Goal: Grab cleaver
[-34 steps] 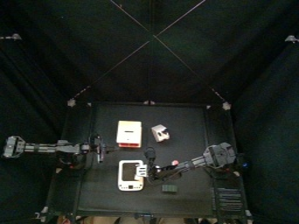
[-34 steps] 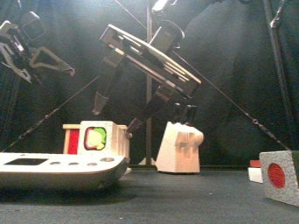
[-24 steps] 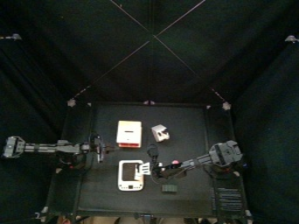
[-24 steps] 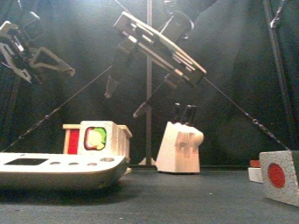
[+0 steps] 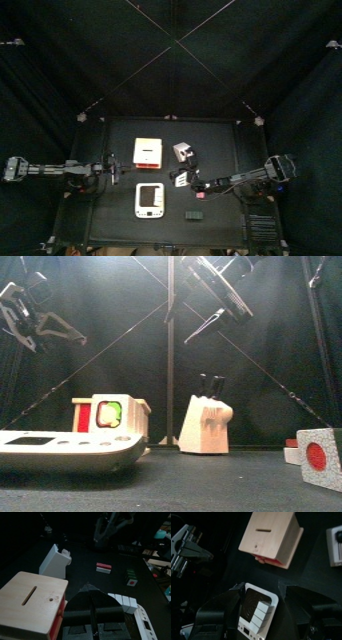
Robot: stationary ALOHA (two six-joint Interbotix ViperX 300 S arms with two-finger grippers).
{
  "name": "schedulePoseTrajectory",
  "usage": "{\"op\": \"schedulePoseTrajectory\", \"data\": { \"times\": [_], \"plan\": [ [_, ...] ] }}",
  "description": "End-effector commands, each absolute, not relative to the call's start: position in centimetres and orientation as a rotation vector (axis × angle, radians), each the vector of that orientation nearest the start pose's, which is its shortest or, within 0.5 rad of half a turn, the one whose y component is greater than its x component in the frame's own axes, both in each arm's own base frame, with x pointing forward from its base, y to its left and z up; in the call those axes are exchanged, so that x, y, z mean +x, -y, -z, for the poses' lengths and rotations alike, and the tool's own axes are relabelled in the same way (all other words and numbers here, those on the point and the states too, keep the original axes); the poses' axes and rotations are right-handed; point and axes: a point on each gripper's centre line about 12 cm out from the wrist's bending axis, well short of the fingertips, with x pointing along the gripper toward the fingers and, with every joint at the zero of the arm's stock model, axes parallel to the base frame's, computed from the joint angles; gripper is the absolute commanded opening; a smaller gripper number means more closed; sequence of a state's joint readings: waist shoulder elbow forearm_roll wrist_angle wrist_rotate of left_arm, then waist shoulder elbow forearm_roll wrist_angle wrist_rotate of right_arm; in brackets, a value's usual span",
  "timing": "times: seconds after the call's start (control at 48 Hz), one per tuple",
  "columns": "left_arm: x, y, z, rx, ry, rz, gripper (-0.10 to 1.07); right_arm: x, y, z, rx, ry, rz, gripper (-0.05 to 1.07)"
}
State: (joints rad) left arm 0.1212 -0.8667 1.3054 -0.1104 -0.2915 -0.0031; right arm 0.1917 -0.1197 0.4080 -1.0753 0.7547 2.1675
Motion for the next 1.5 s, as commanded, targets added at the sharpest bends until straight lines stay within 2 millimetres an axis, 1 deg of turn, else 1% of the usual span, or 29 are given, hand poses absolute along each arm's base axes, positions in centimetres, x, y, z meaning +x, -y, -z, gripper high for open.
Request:
{"op": "schedulePoseTrajectory", "data": {
  "times": [0.0,0.167,0.292,0.375,0.562,0.75,0.938,1.021,1.208,1.292,1.479],
  "plan": [
    [19.8,-2.9,-22.6,-0.122,-0.129,-0.167,0.0,37.9,1.4,-31.1,0.842,-0.242,0.759,0.88],
    [19.8,-2.9,-22.6,-0.125,-0.129,-0.168,0.0,37.3,3.7,-32.2,0.763,-0.298,0.815,0.88],
    [19.8,-2.9,-22.4,-0.125,-0.132,-0.169,0.0,37.2,4.9,-33.0,0.74,-0.372,0.827,0.88],
    [19.7,-3.0,-22.4,-0.129,-0.13,-0.172,0.0,37.4,5.5,-33.2,0.719,-0.427,0.827,0.88],
    [19.7,-3.0,-22.3,-0.135,-0.134,-0.175,0.0,37.3,7.5,-31.9,0.711,-0.533,0.847,0.88],
    [19.6,-3.0,-22.2,-0.135,-0.137,-0.177,0.0,37.4,8.6,-30.8,0.693,-0.571,0.871,0.88],
    [19.6,-3.0,-22.1,-0.136,-0.139,-0.177,0.0,37.2,9.0,-29.5,0.684,-0.608,0.898,0.88],
    [19.6,-3.0,-22.2,-0.135,-0.137,-0.177,0.0,36.9,9.5,-29.0,0.682,-0.621,0.921,0.88],
    [19.6,-3.0,-22.1,-0.136,-0.139,-0.177,0.0,36.5,9.5,-28.2,0.674,-0.642,0.931,0.88],
    [19.6,-3.0,-22.1,-0.135,-0.137,-0.178,0.0,36.4,9.8,-27.8,0.674,-0.65,0.942,0.88],
    [19.6,-3.1,-22.0,-0.136,-0.14,-0.184,0.0,36.6,10.1,-26.9,0.673,-0.663,0.946,0.88]
  ]
}}
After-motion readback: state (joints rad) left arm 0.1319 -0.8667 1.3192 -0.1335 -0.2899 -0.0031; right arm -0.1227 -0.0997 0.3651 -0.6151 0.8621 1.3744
